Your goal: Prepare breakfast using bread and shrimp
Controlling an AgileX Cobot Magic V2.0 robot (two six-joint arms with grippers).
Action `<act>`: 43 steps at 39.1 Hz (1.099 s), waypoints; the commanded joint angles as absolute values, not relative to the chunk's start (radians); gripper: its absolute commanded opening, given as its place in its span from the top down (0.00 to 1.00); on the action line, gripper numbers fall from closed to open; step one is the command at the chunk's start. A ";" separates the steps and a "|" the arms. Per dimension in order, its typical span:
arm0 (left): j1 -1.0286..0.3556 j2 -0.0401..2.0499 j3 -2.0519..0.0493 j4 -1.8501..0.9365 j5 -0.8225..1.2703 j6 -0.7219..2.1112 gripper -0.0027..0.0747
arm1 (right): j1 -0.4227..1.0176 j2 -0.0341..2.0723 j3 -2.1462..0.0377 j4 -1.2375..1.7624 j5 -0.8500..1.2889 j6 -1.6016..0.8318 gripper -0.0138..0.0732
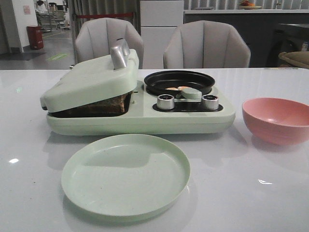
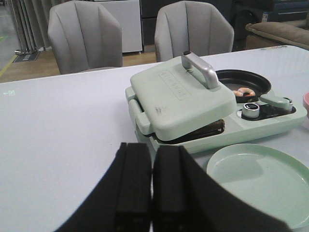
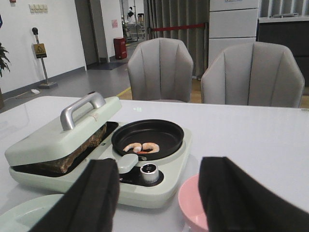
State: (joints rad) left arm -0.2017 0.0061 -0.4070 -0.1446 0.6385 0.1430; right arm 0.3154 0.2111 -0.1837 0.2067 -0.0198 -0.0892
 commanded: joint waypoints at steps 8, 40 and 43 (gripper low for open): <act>-0.208 0.020 -0.431 -0.159 0.556 0.132 0.82 | 0.317 0.216 -0.209 0.212 -0.119 -0.102 0.70; -0.208 0.020 -0.431 -0.159 0.556 0.132 0.82 | 0.317 0.216 -0.208 0.212 -0.118 -0.102 0.66; -0.208 0.020 -0.431 -0.159 0.556 0.132 0.82 | 0.317 0.216 -0.208 0.212 -0.118 -0.102 0.66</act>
State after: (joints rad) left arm -0.2017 0.0061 -0.4070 -0.1446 0.6385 0.1430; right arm 0.3154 0.2111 -0.1837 0.2083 -0.0349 -0.0892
